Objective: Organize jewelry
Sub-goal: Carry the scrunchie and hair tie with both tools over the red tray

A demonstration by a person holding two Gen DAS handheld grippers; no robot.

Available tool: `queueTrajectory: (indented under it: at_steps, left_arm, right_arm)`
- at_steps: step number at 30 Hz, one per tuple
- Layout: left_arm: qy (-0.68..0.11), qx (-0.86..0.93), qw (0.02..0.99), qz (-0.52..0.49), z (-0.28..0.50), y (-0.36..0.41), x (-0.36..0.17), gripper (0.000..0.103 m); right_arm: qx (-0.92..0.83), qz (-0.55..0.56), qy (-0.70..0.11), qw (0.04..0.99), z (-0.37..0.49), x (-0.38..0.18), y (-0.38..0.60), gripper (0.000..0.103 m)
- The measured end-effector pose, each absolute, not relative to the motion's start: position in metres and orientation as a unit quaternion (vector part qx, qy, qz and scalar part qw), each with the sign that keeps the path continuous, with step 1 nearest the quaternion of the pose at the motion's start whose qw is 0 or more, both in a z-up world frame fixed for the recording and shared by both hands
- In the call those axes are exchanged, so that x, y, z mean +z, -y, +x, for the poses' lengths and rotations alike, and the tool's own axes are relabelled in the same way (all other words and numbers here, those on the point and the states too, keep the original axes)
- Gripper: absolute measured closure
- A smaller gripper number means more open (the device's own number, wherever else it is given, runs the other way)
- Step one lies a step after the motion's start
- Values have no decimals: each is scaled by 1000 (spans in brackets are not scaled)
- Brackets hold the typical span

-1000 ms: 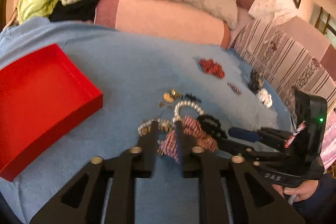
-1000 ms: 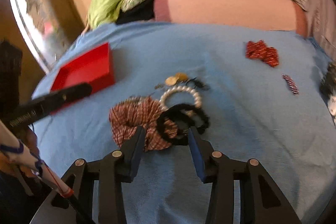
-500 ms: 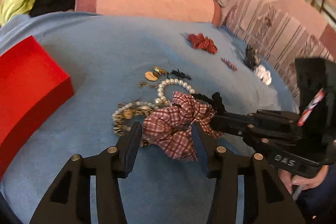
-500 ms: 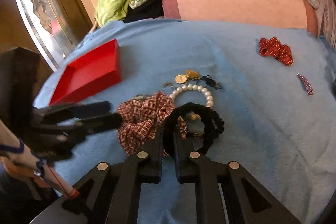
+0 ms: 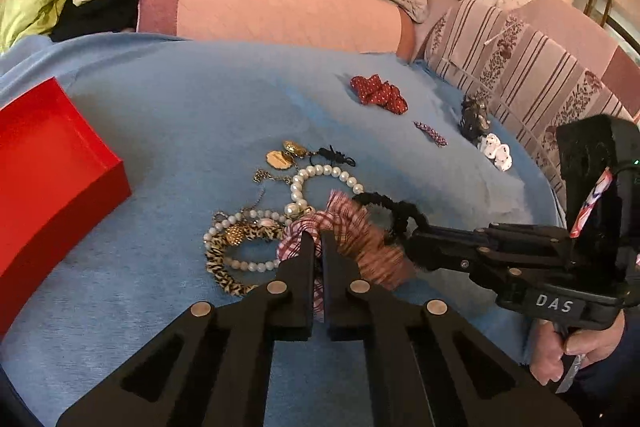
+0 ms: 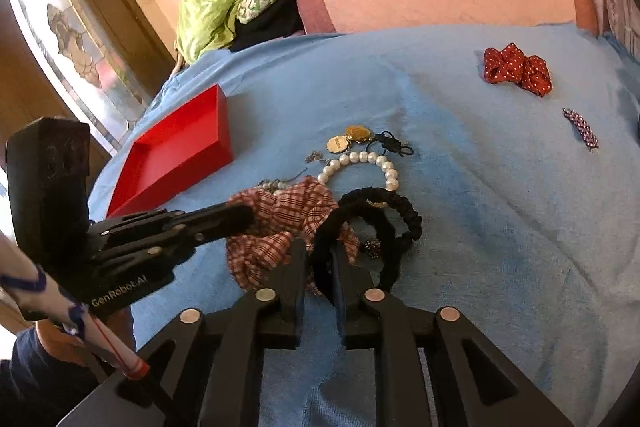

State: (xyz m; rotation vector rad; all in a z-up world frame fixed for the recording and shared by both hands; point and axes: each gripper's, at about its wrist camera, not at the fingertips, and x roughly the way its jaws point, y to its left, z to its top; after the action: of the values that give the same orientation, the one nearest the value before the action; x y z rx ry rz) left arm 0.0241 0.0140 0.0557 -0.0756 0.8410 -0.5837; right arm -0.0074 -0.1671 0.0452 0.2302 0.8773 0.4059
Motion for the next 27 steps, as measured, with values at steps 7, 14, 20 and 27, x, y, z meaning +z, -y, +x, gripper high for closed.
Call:
queueTrajectory:
  at_steps: [7,14,20,27]
  left_arm:
    - [-387,-284,876,-46,22,-21,65,100]
    - [-365,-286,884,-63,20,-36,80,100]
    - [-342,-282,893,-70,18,-48,95,100]
    - [-326,-270,902,-87,21,-68,106,100]
  right_arm:
    - [196,104,-408,886,-10,48,166,91]
    - [205,107,-399,887,-11,55,166,92]
    - [187,46,-414,890,-10,46,149,76]
    - [166,-36,-439,882,-2,26,129,79]
